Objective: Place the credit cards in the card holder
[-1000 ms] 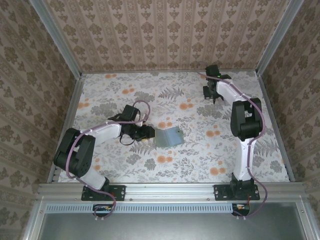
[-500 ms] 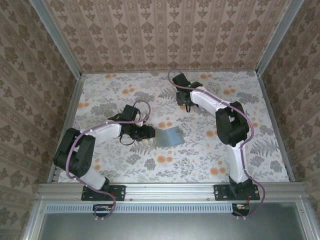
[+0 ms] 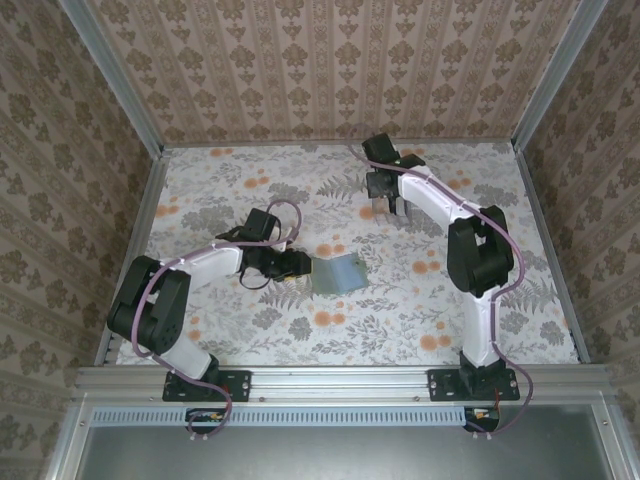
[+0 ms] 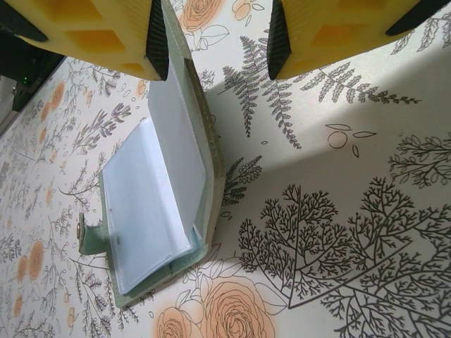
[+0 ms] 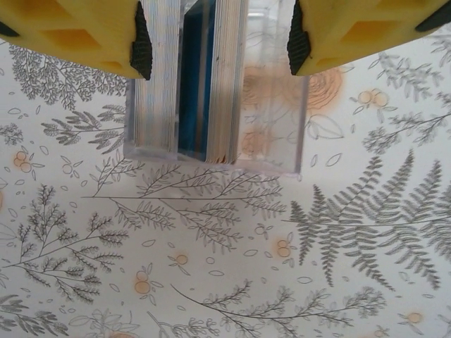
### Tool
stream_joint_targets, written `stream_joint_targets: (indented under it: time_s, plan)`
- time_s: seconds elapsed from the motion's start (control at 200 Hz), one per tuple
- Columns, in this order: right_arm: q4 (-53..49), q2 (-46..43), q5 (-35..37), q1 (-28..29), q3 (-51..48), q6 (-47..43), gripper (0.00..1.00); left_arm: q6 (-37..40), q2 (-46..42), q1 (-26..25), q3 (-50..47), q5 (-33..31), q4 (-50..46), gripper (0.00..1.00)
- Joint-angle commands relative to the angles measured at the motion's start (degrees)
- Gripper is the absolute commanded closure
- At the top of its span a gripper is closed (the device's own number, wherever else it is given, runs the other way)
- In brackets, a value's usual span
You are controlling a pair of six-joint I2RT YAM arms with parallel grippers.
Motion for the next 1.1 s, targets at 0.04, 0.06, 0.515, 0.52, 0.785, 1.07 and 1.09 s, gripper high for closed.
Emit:
stream_joint_targets:
  time_s: [0.04,0.06,0.515,0.52,0.785,1.07,1.09]
  plan:
    - [-2.9,5.2,3.1,-0.4,4.3,-3.8,0.41,0.9,0.5,0.1,1.1,0.8,-0.3,0.56]
    - [-2.9,5.6,3.1,-0.4,4.5,-3.8,0.4,0.8,0.4,0.1,1.0,0.7,-0.2,0.56]
    - [-5.1,6.8,10.0,-1.1,4.0,-2.6,0.42,1.0,0.1,0.1,0.9,0.6,-0.3,0.57]
    - [-5.0,6.7,10.0,-1.1,3.9,-2.6,0.43,0.9,0.1,0.2,0.9,0.6,-0.3,0.57]
    - [-4.7,4.6,12.0,-1.2,2.4,-3.2,0.44,0.8,0.4,0.2,0.9,0.7,0.0,0.57]
    - [-4.2,3.2,15.7,-1.1,1.7,-5.5,0.48,1.1,0.6,0.1,1.3,0.5,-0.4,0.57]
    - [-4.2,3.1,15.9,-1.1,1.7,-5.5,0.49,1.2,0.7,0.2,1.3,0.4,-0.5,0.58]
